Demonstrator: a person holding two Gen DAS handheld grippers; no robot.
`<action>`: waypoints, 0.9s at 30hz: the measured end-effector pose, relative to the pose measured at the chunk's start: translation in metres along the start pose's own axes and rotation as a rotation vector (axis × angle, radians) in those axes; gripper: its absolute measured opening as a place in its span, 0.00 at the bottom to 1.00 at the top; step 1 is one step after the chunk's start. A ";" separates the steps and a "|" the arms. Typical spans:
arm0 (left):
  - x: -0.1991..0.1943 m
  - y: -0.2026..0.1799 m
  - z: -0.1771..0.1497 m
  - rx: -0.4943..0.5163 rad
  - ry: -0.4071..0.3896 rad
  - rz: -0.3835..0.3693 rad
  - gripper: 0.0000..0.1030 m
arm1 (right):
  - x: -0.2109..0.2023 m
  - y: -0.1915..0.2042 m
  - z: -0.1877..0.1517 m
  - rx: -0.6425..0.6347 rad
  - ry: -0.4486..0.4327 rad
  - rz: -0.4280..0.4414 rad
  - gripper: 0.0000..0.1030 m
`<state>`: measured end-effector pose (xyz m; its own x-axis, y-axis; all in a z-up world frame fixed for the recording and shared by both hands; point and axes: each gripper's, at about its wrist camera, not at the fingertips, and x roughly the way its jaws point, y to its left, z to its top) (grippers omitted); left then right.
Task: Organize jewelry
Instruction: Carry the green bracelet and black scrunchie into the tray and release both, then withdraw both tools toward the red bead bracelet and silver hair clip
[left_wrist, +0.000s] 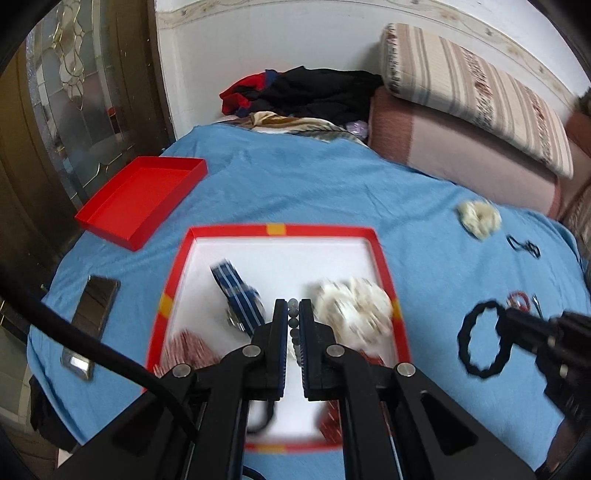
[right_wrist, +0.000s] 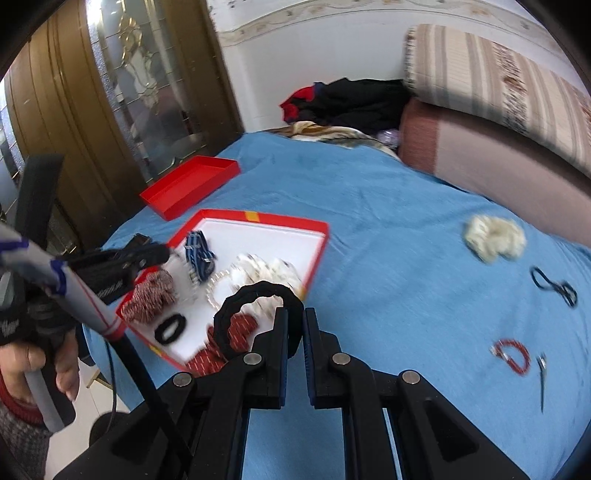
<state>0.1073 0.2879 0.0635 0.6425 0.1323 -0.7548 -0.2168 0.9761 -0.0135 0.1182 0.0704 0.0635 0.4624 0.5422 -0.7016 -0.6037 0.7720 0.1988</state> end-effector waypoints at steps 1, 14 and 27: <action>0.006 0.006 0.008 -0.006 0.005 -0.003 0.05 | 0.006 0.002 0.005 -0.004 0.001 0.004 0.08; 0.109 0.038 0.060 -0.078 0.128 -0.062 0.05 | 0.131 0.008 0.055 -0.012 0.111 -0.034 0.08; 0.123 0.054 0.061 -0.142 0.128 -0.079 0.28 | 0.158 -0.004 0.051 0.029 0.145 -0.054 0.27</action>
<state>0.2196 0.3676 0.0096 0.5646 0.0244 -0.8250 -0.2766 0.9473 -0.1614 0.2269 0.1694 -0.0129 0.3936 0.4476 -0.8030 -0.5608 0.8090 0.1760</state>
